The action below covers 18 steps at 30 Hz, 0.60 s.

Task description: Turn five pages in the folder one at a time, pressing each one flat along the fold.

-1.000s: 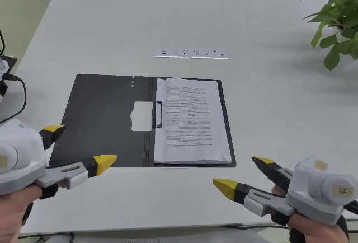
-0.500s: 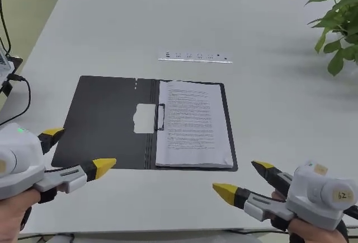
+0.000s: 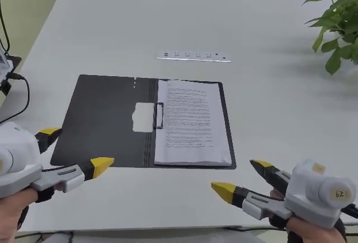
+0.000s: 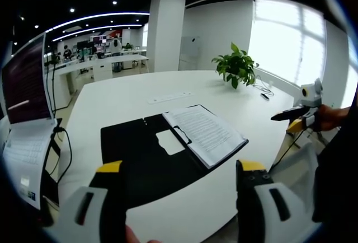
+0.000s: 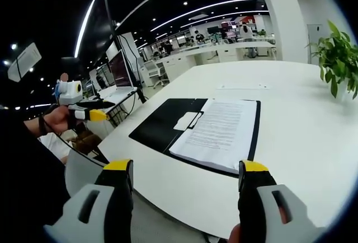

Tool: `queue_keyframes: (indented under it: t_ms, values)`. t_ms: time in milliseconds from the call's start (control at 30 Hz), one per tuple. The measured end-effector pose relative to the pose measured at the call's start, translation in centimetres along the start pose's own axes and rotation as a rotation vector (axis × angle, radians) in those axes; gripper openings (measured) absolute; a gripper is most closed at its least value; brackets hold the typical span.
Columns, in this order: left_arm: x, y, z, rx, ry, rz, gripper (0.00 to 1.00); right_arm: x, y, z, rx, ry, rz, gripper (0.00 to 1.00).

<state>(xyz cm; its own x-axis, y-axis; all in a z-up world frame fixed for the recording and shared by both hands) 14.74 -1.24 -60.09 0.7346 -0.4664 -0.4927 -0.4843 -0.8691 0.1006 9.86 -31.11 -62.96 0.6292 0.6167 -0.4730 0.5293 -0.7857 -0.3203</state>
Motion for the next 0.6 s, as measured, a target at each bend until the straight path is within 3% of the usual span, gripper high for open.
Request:
queue_keyframes:
  t_ms: [600]
  values:
    - [1.2,1.0,-0.2,0.026,-0.015,0.044,0.81,-0.1,0.3,-0.1,0.006,0.008,0.016,0.76]
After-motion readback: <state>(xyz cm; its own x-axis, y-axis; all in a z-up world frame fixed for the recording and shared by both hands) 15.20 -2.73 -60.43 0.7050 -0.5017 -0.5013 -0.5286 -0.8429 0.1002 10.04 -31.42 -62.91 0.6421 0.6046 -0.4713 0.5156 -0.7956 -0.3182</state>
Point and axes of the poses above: the centre of the closed fingertips' face, and the gripper's own axes: x roughly forward along the fingers, y roughly to its right, z roughly out of its underside, the point moved 2 cm from there along -x, roughly backward along the fingers, and after that the axes turned 3 degrees about -z, right-handed, at the moved point
